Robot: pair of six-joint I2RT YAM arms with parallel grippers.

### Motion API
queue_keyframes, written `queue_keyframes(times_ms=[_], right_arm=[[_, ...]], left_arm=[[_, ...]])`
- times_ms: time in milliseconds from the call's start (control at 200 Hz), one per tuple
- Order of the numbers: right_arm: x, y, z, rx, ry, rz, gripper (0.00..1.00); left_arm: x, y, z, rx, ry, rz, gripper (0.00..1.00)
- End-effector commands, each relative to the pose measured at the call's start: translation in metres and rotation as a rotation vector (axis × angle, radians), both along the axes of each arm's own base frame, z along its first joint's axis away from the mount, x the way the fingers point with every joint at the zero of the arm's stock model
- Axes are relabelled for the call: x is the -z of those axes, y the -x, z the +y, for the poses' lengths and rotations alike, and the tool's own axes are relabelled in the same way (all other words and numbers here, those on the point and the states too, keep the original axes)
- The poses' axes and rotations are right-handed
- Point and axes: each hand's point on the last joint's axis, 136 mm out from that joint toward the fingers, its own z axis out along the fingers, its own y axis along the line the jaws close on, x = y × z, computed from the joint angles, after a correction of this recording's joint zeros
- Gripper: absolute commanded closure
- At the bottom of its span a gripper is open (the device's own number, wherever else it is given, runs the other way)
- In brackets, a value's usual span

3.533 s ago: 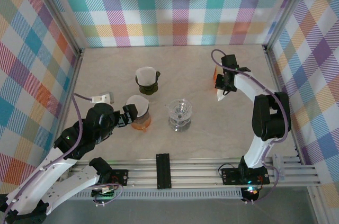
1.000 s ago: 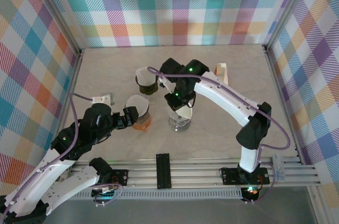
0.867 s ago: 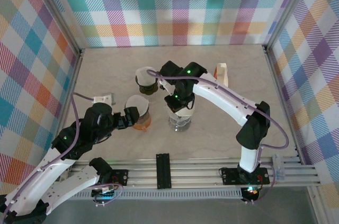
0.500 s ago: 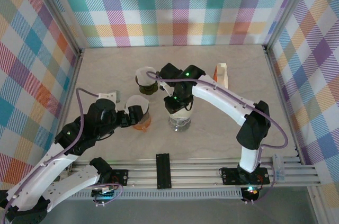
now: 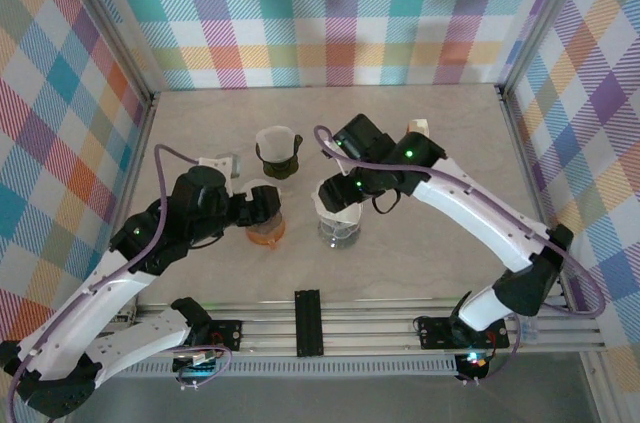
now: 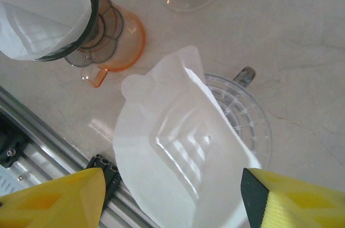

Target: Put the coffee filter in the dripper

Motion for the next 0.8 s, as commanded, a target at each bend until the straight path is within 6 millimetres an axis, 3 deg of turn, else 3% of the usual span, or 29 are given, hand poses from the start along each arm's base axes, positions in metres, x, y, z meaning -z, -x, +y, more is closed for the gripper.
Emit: queue_keyframes(times_ms=[0,130,255,520,735,795], right_arm=[[0.000,-0.020,-0.013,0.087,-0.031,-0.034,0.35],[0.003,-0.026,-0.016,0.069,-0.059,-0.021,0.47],[0.020,-0.033,-0.021,0.071,0.020,-0.012,0.55],[0.034,-0.036,-0.014,0.049,0.012,0.021,0.62],[0.046,-0.037,-0.015,0.046,0.046,0.036,0.89],[0.048,-0.038,-0.017,0.051,0.058,0.032,0.91]], left_arm=[[-0.009,-0.005,-0.021,0.082,0.033,0.018,0.16],[0.001,-0.009,-0.037,0.123,0.024,0.080,0.22],[0.008,-0.010,-0.048,0.151,0.018,0.117,0.27],[0.020,-0.011,-0.062,0.181,0.010,0.156,0.29],[0.028,-0.013,-0.076,0.204,0.027,0.186,0.31],[0.030,-0.014,-0.079,0.206,0.032,0.192,0.31]])
